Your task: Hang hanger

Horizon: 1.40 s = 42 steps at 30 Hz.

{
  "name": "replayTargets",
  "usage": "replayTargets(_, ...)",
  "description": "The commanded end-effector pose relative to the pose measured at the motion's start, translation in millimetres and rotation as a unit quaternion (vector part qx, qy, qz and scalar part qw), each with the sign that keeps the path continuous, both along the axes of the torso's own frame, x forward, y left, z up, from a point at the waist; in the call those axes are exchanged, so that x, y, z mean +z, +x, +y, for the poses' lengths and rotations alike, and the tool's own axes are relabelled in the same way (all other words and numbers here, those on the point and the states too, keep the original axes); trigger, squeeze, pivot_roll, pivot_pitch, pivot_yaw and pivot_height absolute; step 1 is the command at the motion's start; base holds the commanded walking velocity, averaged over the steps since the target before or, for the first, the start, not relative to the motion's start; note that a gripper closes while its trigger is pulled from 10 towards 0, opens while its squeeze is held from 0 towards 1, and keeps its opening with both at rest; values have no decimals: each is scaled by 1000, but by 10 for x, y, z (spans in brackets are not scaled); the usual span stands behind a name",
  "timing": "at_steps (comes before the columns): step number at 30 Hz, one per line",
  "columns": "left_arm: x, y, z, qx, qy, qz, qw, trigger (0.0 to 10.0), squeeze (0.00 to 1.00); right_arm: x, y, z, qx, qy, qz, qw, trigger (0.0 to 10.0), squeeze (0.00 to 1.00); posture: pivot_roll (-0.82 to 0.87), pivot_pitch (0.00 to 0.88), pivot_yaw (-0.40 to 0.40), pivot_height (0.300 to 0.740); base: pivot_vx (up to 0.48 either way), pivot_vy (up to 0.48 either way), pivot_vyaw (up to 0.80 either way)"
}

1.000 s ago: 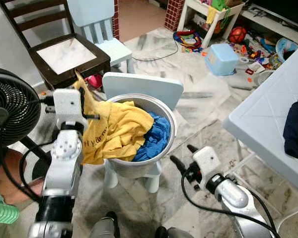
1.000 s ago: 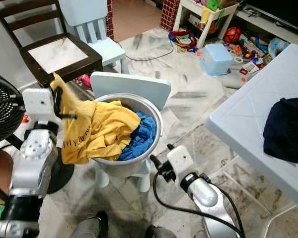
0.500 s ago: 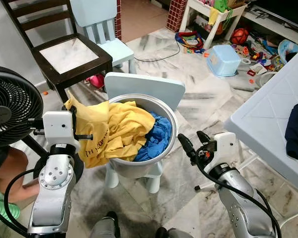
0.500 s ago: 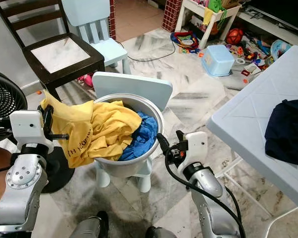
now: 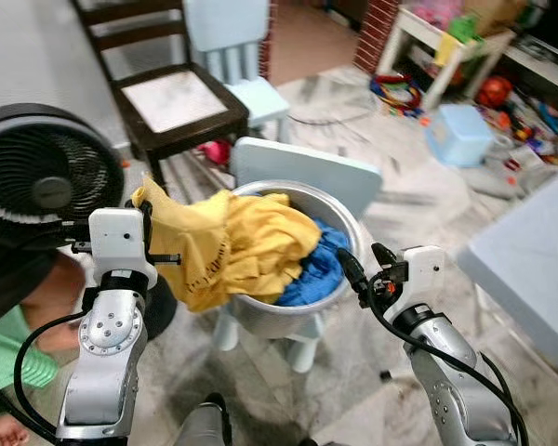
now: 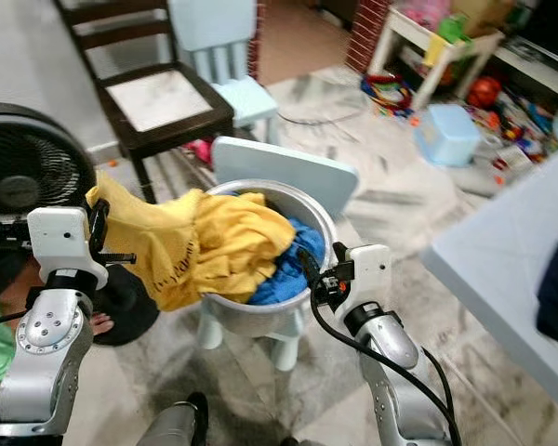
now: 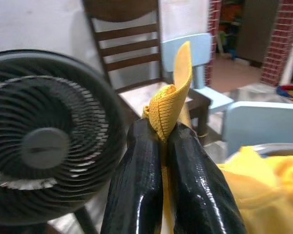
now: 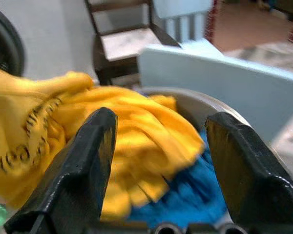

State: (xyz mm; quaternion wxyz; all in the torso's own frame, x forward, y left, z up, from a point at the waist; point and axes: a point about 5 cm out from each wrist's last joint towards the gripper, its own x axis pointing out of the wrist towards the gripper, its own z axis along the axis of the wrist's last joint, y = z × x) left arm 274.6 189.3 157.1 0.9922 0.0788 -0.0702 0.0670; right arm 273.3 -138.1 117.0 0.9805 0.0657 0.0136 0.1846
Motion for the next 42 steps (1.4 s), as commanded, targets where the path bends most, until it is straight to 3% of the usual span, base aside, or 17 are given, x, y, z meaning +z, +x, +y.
replayTargets(1,61,-5,-55,-7,3,-12,1000,0,0,-32,-26,-84,-12,-8,8,1000,10000,0,38,148,-81,740,349,0,0)
replayTargets(13,38,-3,-58,-12,-5,-4,1000,0,0,-25,-17,-70,-19,-8,8,1000,10000,0,35,150,-81,740,351,0,0)
replayTargets(19,-9,13,-124,-33,-10,8,999,157,0,-27,-14,-79,-22,-13,7,1000,10000,0,33,148,-82,740,0,0,0)
replayTargets(28,-40,116,-313,-113,-5,35,993,0,0,-7,2,-96,-24,-17,2,1000,10000,0,27,143,-88,740,0,0,0)
replayTargets(32,-8,234,-449,-158,2,43,986,0,0,-15,2,-97,-24,-22,3,999,10000,0,27,144,-93,740,0,0,0)
replayTargets(35,96,373,-701,-225,9,37,974,0,0,-16,9,-94,-23,-27,3,999,10000,0,22,145,-96,740,0,0,0)
replayTargets(42,13,342,-998,-308,-4,64,949,0,0,-12,7,-129,-35,-35,3,999,10000,0,4,151,-90,740,0,0,0)
